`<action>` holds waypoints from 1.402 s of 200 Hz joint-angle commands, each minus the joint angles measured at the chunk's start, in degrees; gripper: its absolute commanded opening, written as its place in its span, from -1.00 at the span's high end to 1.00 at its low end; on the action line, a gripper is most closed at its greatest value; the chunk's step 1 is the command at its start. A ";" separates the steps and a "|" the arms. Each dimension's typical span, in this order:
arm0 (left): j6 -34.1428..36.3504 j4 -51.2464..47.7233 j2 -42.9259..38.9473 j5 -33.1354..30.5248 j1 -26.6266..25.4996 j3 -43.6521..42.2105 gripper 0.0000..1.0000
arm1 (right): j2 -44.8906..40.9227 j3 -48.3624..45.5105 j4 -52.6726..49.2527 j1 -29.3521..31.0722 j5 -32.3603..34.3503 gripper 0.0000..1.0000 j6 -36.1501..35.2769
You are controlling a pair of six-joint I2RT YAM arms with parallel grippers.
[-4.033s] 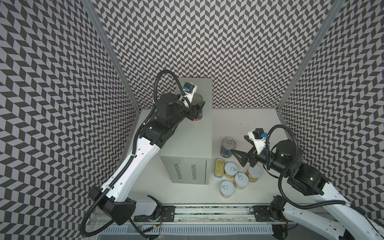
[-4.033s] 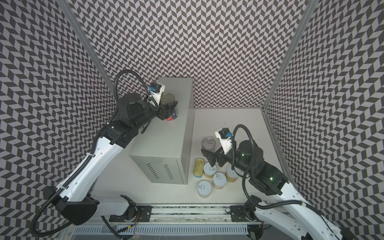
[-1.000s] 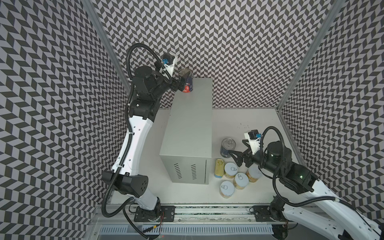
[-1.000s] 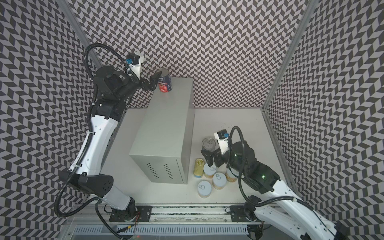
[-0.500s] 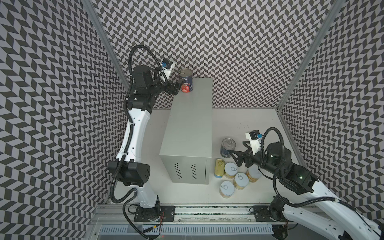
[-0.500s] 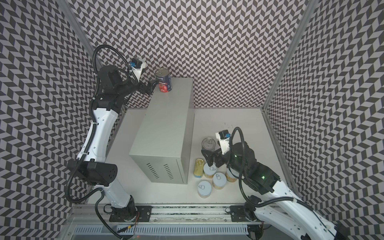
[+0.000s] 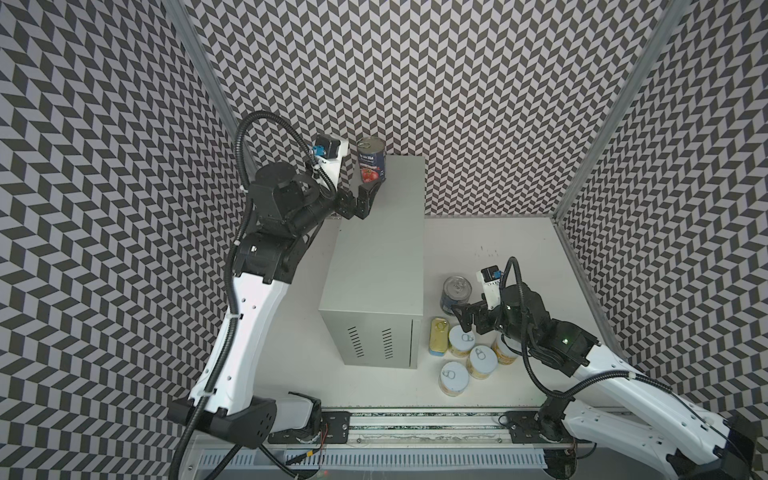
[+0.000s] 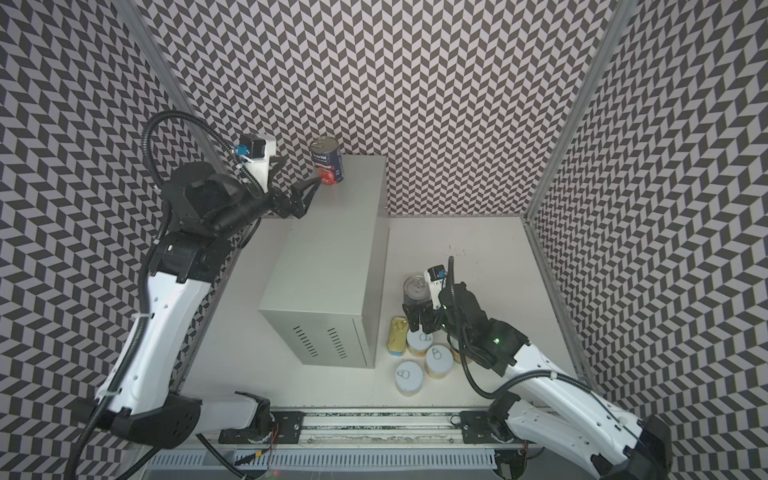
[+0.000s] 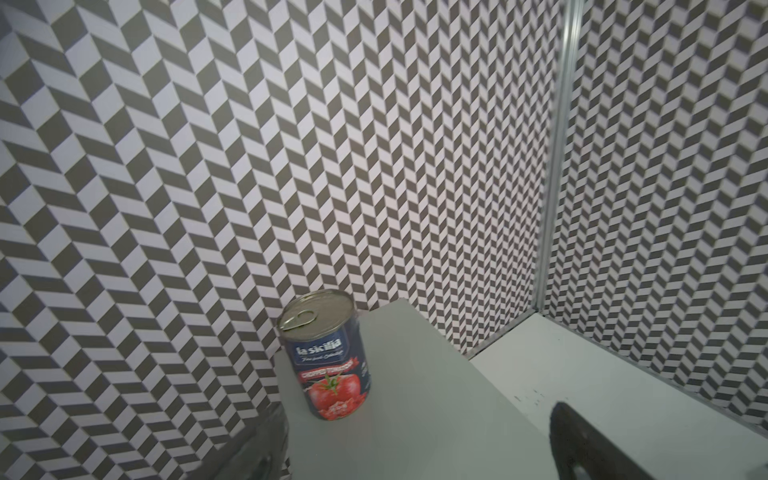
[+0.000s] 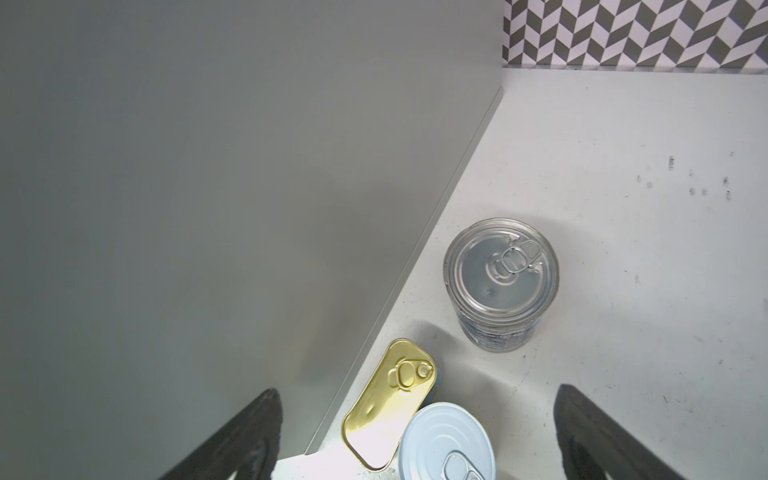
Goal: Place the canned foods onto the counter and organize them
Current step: 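Open and withdraw the left gripper while the right gripper approaches the silver can, then lower the right gripper around the blue-labelled can while the left arm swings inward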
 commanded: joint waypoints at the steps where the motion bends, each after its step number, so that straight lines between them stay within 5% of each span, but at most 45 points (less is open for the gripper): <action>1: -2.25 -2.31 -4.11 0.11 -3.71 -2.76 -0.98 | 1.88 2.83 0.10 -0.31 3.32 -0.99 0.96; 46: -0.10 -13.05 -6.58 2.18 -13.37 -0.89 -1.00 | 2.92 2.19 0.64 -0.42 3.57 -0.99 0.33; 153: 0.00 -34.18 7.01 -18.50 -38.64 13.14 -1.00 | 8.01 -0.99 3.15 -3.07 7.37 -0.99 -2.17; 206: -1.30 -37.57 9.98 -23.44 -45.41 15.81 -1.00 | 8.62 -5.71 10.84 -10.70 -1.62 -0.99 -3.49; 280: -0.53 -36.61 1.89 -28.44 -47.22 6.62 -1.00 | 14.47 -4.09 14.00 -11.28 -7.96 -0.99 -7.08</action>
